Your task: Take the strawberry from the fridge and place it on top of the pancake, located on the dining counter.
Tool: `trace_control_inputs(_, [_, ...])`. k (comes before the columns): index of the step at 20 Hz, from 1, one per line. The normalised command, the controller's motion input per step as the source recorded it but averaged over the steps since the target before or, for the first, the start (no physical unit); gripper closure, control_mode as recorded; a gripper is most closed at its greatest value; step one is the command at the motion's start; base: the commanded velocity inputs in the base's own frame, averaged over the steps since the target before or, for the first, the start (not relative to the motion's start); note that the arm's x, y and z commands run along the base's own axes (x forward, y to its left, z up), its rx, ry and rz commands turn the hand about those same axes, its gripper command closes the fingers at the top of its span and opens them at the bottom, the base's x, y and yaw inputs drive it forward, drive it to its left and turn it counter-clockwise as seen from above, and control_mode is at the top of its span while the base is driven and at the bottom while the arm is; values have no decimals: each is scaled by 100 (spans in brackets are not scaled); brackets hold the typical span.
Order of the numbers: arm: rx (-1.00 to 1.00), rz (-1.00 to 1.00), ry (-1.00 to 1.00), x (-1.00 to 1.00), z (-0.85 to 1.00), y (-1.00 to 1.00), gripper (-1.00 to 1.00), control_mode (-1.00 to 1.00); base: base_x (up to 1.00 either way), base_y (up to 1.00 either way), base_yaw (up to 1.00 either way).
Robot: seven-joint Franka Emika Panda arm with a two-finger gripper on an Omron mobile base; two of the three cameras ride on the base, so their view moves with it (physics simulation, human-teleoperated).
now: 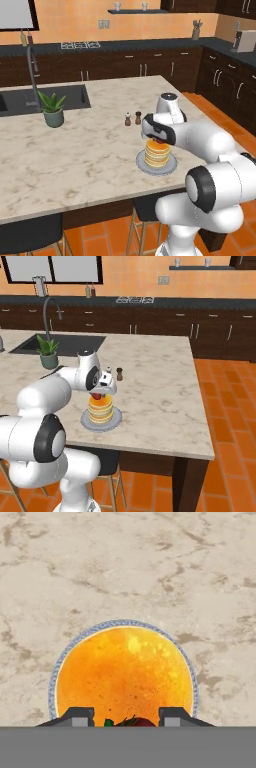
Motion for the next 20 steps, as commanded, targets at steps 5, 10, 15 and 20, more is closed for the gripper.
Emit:
trace_control_inputs(5, [-2, 0, 0, -2, -11, 0, 100, -100, 0, 0, 0])
trace_control_inputs(10, [-1, 0, -2, 0, -2, 0, 100, -100, 0, 0, 0])
trace_control_inputs(15, [0, 0, -1, 0, 7, 0, 100, -100, 0, 0, 0])
trace_control_inputs(20, [0, 0, 0, 10, 15, 0, 100, -100, 0, 0, 0])
